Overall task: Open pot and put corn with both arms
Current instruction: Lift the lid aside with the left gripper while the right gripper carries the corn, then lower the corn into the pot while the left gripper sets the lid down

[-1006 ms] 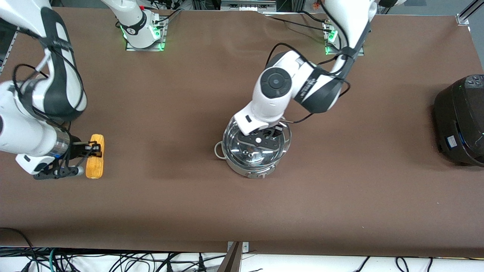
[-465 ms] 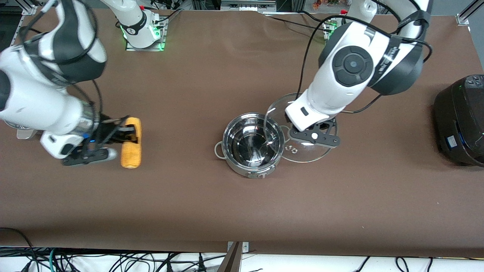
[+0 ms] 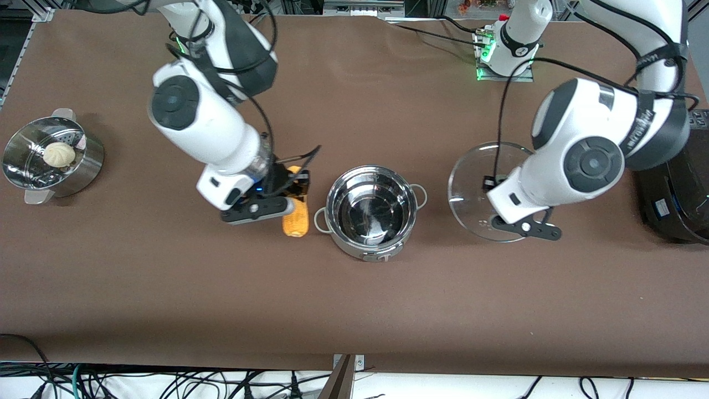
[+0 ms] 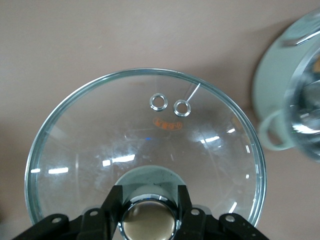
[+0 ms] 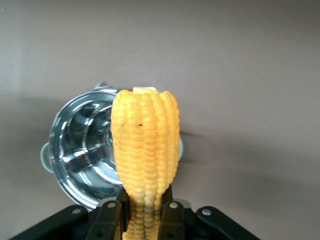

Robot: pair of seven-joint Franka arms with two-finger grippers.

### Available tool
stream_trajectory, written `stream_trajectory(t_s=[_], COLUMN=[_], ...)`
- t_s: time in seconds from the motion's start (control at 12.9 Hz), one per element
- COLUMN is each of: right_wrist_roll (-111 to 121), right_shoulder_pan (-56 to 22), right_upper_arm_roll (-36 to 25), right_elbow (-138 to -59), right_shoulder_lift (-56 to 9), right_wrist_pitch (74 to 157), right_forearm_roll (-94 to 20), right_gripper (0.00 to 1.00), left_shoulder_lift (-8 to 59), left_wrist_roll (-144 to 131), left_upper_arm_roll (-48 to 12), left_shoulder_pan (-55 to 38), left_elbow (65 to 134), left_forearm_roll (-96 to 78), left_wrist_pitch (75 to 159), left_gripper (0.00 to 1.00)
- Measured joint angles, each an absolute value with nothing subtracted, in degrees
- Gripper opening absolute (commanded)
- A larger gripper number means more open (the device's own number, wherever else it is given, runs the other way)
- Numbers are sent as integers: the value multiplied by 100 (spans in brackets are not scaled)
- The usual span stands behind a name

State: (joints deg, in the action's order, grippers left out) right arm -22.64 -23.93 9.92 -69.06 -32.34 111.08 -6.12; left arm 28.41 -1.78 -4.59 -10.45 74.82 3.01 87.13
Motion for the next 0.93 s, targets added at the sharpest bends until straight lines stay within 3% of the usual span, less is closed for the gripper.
stream_trajectory(t_s=[0.39,0.7,0.77,0.93], right_wrist_roll=[-2636,-2690,-2690,-2690], right_shoulder_pan=[-3106,-3348,-3347,-3345], right_upper_arm_roll=[992,965,950,924], right_elbow=[-6890,-6466,-6364,-6260], right_shoulder_lift=[-3980,-4736,-4867,-5030], right_wrist_pitch=[12332,12580,12585,12617], right_forearm_roll=[-613,-612,-612,-612], right_gripper=[12,12,16,39], left_shoulder_lift=[2864,2885,2887,2891], left_wrist_roll=[771,776,776,776], left_upper_arm_roll=[-466,-505,-514,-518], left_shoulder_pan=[-137,-96,-96,-92], left_elbow=[8696,9701,9847,10200], left_forearm_roll=[333,333,333,333], left_wrist_pitch=[10000,11118,11220,11602], left_gripper=[22,22,24,24])
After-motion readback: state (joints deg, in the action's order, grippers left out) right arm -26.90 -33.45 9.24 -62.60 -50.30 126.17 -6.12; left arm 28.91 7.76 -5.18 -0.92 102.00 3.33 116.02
